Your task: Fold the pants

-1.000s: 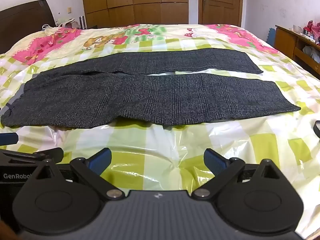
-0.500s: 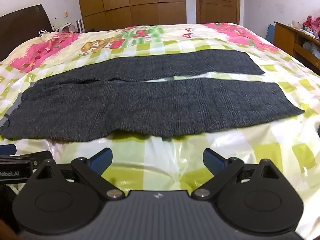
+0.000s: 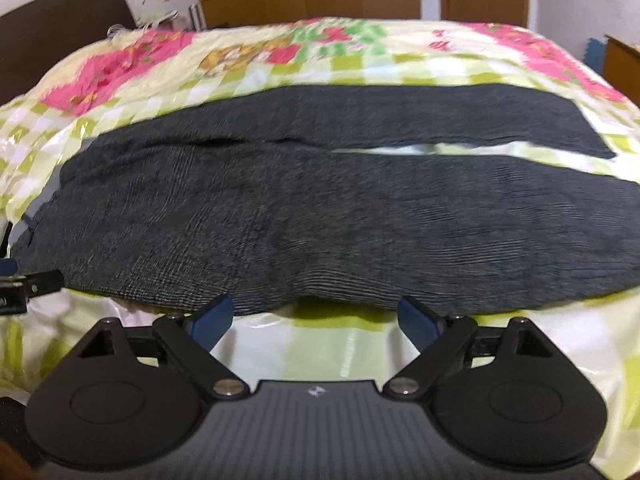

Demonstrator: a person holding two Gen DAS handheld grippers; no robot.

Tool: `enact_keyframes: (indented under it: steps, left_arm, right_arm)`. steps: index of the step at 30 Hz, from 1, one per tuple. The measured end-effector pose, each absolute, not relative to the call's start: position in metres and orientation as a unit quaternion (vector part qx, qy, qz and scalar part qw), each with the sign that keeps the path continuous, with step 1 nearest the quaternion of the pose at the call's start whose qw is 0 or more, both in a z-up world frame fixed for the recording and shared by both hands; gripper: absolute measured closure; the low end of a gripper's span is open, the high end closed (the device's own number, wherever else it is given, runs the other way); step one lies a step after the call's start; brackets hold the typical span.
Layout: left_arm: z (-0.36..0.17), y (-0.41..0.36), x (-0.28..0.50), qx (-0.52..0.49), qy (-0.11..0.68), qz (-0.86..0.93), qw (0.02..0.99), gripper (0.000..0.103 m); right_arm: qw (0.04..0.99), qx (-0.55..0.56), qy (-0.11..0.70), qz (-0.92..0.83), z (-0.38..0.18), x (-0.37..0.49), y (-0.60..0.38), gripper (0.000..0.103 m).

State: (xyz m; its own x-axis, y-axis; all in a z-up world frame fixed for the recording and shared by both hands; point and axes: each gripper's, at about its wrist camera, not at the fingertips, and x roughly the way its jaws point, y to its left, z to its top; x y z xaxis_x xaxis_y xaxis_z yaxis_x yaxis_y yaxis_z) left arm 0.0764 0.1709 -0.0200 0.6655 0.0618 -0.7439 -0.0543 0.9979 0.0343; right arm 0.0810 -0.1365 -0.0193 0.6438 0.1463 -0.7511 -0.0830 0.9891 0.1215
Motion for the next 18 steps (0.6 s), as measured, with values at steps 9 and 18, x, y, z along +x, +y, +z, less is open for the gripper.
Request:
enact_keyframes:
  steps: [9,18]
  left_arm:
    - [-0.037,0.258,0.08,-0.1,0.401,0.081,0.907,0.013]
    - [-0.043,0.288,0.116,-0.141,0.397,0.122,0.899,0.053]
  right_arm:
    - [0.899,0.06,0.43,0.055,-0.032,0.108,-0.129,0.018]
    - [0.893,0.08,0.442,0.022,-0.033,0.123,-0.13,0.062]
